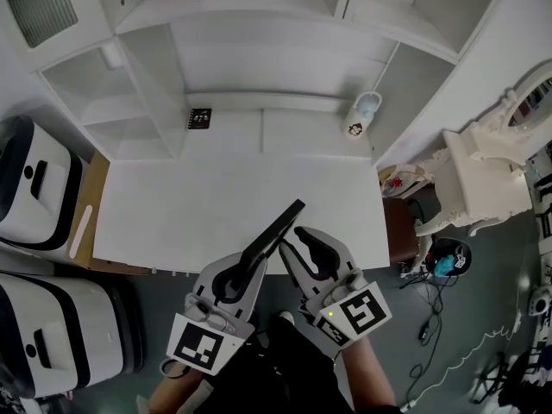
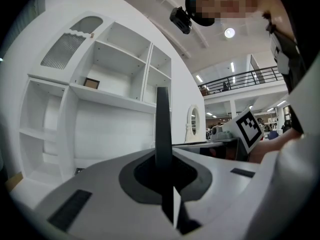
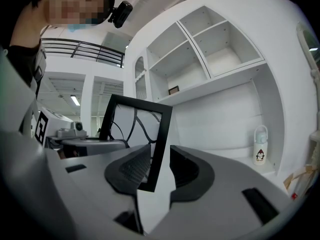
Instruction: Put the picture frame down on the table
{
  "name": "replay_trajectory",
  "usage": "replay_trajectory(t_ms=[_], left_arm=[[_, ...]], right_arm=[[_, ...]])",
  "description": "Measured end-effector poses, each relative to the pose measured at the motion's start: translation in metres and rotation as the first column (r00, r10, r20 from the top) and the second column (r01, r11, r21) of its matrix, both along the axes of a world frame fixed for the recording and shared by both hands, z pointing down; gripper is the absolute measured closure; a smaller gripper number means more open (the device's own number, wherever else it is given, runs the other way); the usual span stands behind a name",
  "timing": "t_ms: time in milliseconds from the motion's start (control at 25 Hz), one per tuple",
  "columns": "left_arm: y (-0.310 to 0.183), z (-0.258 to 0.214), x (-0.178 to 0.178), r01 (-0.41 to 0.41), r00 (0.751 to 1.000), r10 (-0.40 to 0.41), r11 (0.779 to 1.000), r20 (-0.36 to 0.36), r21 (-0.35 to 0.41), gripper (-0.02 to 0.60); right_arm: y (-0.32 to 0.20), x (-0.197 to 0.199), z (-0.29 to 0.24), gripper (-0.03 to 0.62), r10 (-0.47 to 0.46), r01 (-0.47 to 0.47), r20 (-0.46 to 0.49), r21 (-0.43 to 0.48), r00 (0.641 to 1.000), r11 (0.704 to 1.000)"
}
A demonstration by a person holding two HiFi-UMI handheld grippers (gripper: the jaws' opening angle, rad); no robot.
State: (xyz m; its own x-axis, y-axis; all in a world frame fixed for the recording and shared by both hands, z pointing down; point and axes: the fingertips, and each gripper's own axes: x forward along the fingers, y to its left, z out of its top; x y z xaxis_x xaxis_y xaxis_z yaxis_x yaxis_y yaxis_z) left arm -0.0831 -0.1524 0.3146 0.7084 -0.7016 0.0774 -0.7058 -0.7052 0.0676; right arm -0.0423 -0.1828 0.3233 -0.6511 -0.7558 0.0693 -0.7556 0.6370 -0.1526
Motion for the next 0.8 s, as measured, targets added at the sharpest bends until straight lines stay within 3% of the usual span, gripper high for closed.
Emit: replay_trajectory(t_ms=[440, 800], left_arm=[[0.005, 0.002, 0.008, -0.072, 0.997, 0.072, 0.997, -0.038, -0.014, 0.569], [0.001, 0.005, 0.011, -0.073, 0.997, 0.073, 0.997, -0.031, -0.020, 0.569]], right_arm=[[0.005, 0.006, 0.002, 0.496, -0.048, 0.049, 0.063, -0.011, 0.997, 0.999], [0.000, 0.013, 0.003, 0.526, -0.006, 0.009, 0.087, -0.032, 0.996, 0.999]])
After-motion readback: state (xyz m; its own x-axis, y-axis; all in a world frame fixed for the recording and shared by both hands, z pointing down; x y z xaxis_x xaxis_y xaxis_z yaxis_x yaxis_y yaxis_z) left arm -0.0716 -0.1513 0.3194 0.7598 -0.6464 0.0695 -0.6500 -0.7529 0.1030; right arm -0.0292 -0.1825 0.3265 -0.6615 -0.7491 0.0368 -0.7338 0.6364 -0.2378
